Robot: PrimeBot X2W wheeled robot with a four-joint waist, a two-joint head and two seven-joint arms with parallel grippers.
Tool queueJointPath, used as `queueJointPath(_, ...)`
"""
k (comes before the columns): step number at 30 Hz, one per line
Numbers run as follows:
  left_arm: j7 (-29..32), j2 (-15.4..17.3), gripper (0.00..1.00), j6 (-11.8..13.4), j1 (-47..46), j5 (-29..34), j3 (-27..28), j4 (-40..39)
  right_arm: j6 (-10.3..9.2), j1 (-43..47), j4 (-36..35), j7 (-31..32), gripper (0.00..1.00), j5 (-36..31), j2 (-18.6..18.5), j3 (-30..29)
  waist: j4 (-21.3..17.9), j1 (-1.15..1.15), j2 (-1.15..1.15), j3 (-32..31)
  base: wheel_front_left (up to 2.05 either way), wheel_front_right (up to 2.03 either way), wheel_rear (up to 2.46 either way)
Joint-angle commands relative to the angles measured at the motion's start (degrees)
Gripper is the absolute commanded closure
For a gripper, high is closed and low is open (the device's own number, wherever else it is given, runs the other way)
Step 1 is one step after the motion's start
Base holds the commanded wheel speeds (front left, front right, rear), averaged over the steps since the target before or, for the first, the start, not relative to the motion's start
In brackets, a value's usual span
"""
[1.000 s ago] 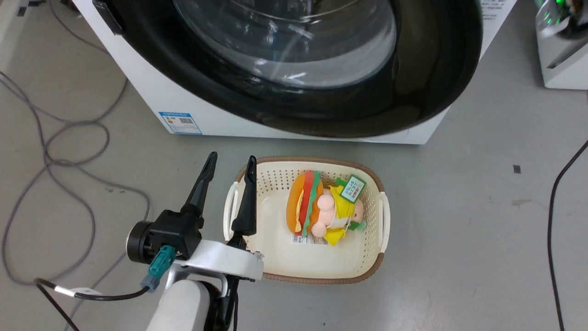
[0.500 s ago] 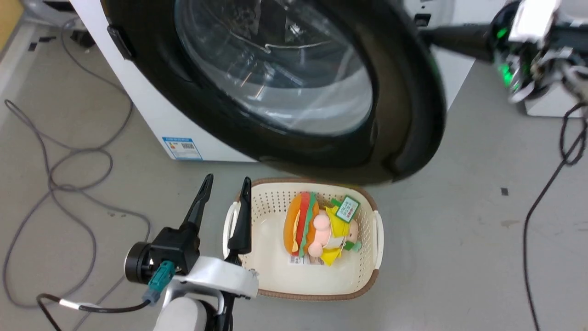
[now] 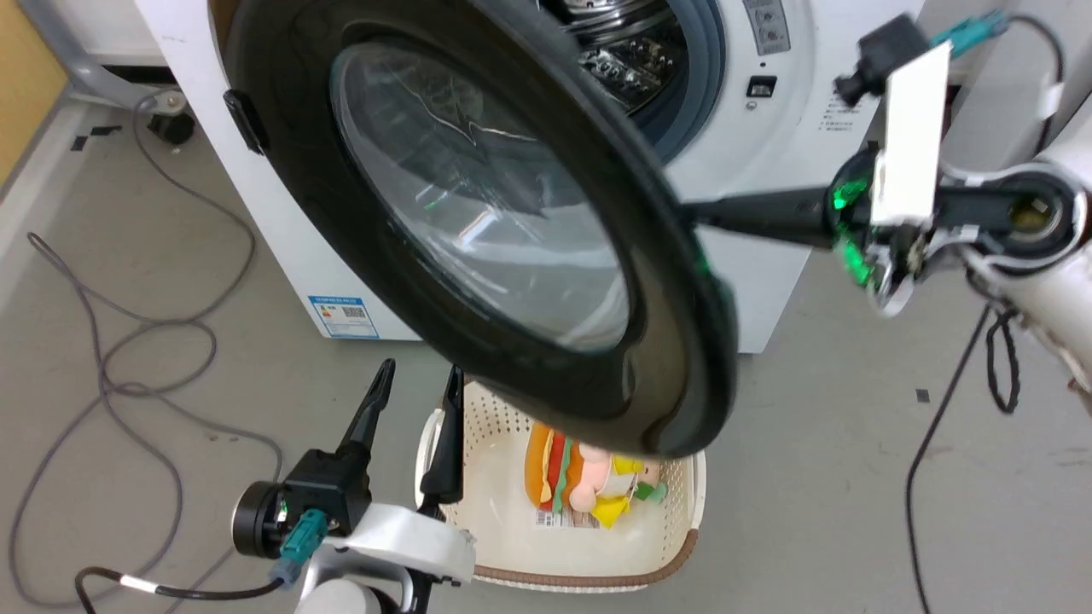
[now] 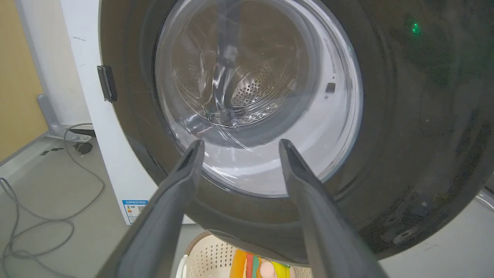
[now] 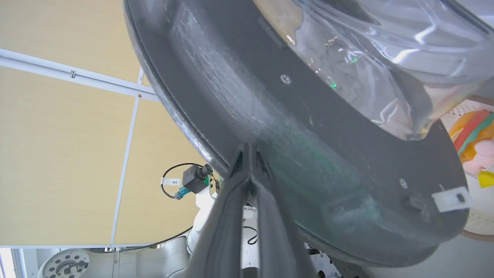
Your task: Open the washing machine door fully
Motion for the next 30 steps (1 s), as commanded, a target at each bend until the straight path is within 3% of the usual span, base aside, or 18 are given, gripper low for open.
queueJointPath(1, -0.3, 0.1, 0.00, -0.3, 1.1, 0.5, 0.3, 0.3, 0.07, 1.3, -1.9, -0.7, 1.00, 0.7, -0.5, 0.9, 0.1, 0.00, 0.00, -0.5, 0.00, 0.00, 0.00)
queueJointPath(13, -0.3, 0.1, 0.00, -0.4, 2.8, 0.5, 0.5, 1.0, 0.07, 1.6, -18.2, -9.2, 1.00, 4.3, -4.1, 11.0, 0.9, 0.00, 0.00, -2.0, 0.00, 0.00, 0.00)
queueJointPath(18, -0.3, 0.1, 0.00, -0.2, 3.0, 0.5, 0.6, 1.3, 0.07, 1.9, -21.6, -13.9, 1.00, 5.8, -5.2, 12.3, 0.9, 0.00, 0.00, -2.5, 0.00, 0.00, 0.00)
queueJointPath(21, -0.3, 0.1, 0.00, -0.1, 3.3, 0.5, 0.6, 1.4, 0.07, 3.3, -23.0, -21.1, 1.00, 5.3, -6.5, 10.6, 0.7, 0.00, 0.00, -2.9, 0.00, 0.00, 0.00)
queueJointPath(22, -0.3, 0.1, 0.00, -0.1, 3.3, 0.5, 0.7, 1.4, 0.07, 4.2, -23.5, -24.1, 0.90, 4.8, -7.0, 9.5, 0.7, 0.00, 0.00, -3.1, 0.00, 0.00, 0.00)
queueJointPath(23, -0.3, 0.1, 0.00, 0.0, 3.4, 0.5, 0.8, 1.4, 0.07, 5.4, -23.8, -27.8, 0.58, 3.7, -7.7, 8.2, 0.6, 0.00, 0.00, -3.3, 0.00, 0.00, 0.00)
queueJointPath(24, -0.3, 0.1, 0.00, 0.0, 3.5, 0.6, 0.9, 1.4, 0.07, 6.7, -24.0, -31.5, 0.00, 2.5, -8.4, 7.3, 0.5, 0.00, 0.00, -3.5, 0.00, 0.00, 0.00)
queueJointPath(30, -0.3, 0.1, 0.00, 0.3, 4.3, 0.7, 1.7, 1.5, 0.07, 19.8, -27.7, -51.3, 0.00, -0.2, -10.7, 0.6, -0.8, 0.00, 0.00, -4.7, 0.00, 0.00, 0.00)
